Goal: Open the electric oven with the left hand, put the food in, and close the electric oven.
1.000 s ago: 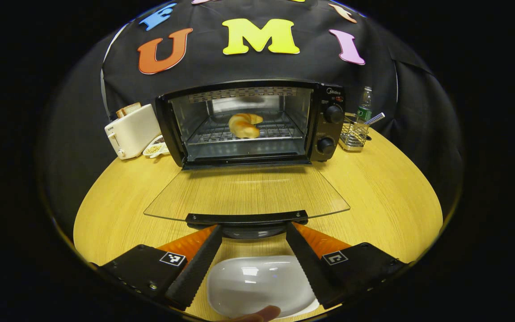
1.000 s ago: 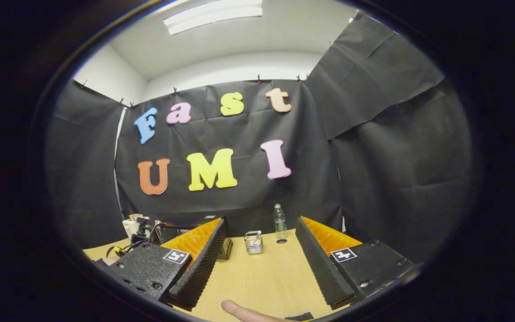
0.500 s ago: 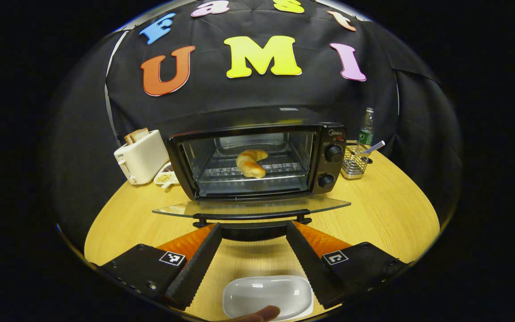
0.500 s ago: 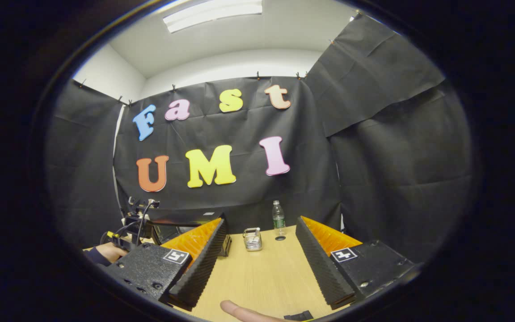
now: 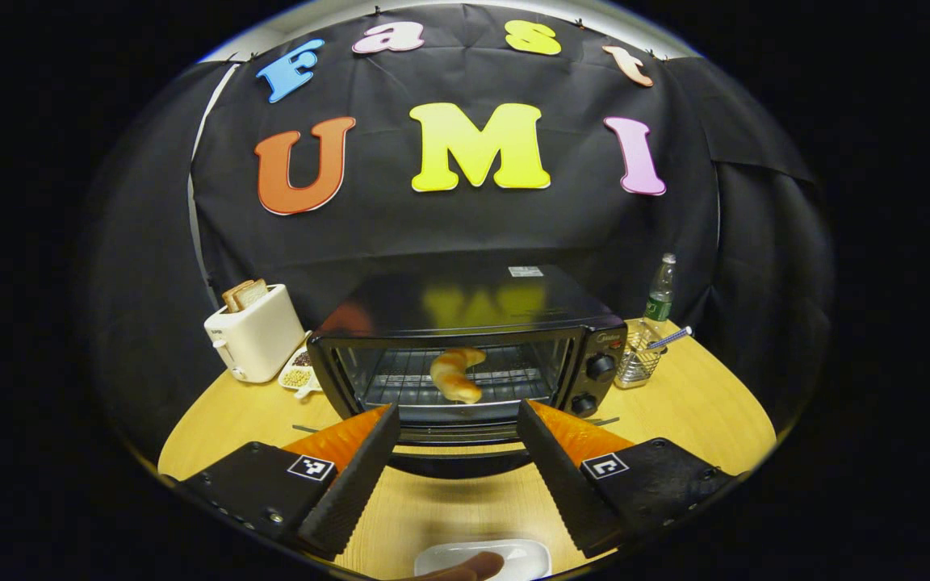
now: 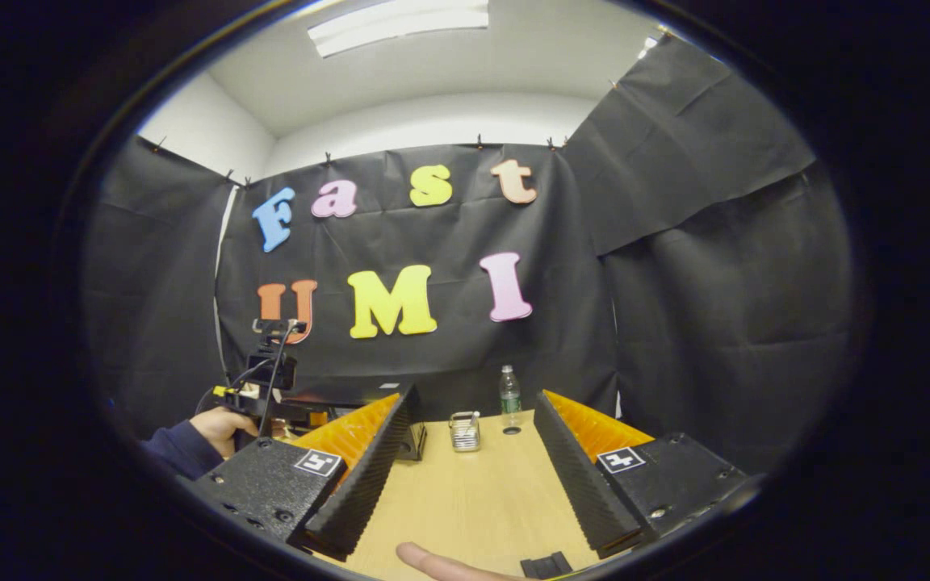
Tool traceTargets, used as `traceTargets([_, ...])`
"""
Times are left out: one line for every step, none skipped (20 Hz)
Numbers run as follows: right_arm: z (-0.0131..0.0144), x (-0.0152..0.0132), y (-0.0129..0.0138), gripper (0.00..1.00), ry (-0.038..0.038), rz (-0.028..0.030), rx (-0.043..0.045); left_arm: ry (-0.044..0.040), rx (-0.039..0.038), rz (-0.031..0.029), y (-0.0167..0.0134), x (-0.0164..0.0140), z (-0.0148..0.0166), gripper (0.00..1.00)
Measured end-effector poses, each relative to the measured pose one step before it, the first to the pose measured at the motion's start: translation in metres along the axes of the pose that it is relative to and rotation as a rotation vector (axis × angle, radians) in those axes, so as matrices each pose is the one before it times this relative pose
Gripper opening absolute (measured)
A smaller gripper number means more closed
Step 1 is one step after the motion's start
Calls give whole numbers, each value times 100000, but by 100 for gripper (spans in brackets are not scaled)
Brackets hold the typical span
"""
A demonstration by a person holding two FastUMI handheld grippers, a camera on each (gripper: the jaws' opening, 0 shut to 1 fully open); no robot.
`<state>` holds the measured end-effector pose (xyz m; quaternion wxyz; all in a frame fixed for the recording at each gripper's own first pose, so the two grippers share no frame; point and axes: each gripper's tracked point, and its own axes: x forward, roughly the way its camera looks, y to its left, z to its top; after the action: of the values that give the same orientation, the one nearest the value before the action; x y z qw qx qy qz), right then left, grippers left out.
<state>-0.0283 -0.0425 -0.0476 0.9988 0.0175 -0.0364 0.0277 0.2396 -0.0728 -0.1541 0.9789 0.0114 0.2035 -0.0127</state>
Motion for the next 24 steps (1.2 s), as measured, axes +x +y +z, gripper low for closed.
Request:
traceTargets([322,-494,-94,96,-967,212,-1154,-37,-619,1017,330,-449,-120,96])
traceTargets([371,-192,-224,98,-1197,-208,-829,-1906,-894,-2927,-712,-270,355,96])
traceTargets([386,-32,-375,100,-906,-1085,-136,-707,-1073,-2055,-480,-381,37,95])
traceTargets([109,35,-260,99,-722,-1046,287,683,-876,-1208,-22,-374,-463,94])
traceTargets([98,109,39,99,-327,-229,273,974,-432,-1046,-252,-298,-353,94])
traceTargets([-293,-120,429,100,527,800,326,604,131,-856,-326,-144,-244,95])
traceTargets([-271,-53,335,100,832,1138,495,637,535,-133,-87,72,-299,95])
traceTargets([-332,123,336,100,951,1400,666,1281,312,370,86,288,-453,95])
traceTargets([-297,84,295,100,1136,1052,413,1516,89,512,56,434,-453,95])
traceTargets([-234,228,5,100,811,441,351,1216,-306,366,63,419,-384,95])
traceTargets([0,168,-242,100,371,-231,222,962,-913,200,99,394,-375,95])
traceTargets([34,196,-428,99,-10,-809,168,1879,-1436,-419,-3,85,-507,95])
traceTargets([83,209,-294,99,-74,-806,271,-3982,-241,-543,-39,393,950,95])
traceTargets([-131,-2,-46,99,85,-411,325,-1719,202,181,-184,157,513,99])
traceTargets([-126,141,44,99,380,-15,290,8,212,-47,14,147,150,89])
traceTargets([-172,38,12,99,445,161,288,-1992,-555,-501,5,282,273,99])
traceTargets([-200,148,102,100,533,185,227,-2098,3,-283,90,615,543,100])
traceTargets([-270,170,-39,100,639,99,35,2070,91,127,255,497,-167,89])
traceTargets([-84,282,-151,99,490,-188,-99,1966,17,900,266,755,-435,98])
traceTargets([-128,252,-88,99,456,-481,-184,1202,985,1957,332,1005,-501,98])
traceTargets([-170,266,-113,100,431,-550,93,-931,1229,1354,387,-21,148,98])
traceTargets([-152,133,38,100,313,-151,197,-1166,183,-38,13,-192,218,98])
traceTargets([-152,161,50,100,458,-193,25,-1003,-759,-1459,-245,-552,111,98])
traceTargets([-103,127,52,96,440,-332,58,-1676,-542,-2182,-309,-910,107,98])
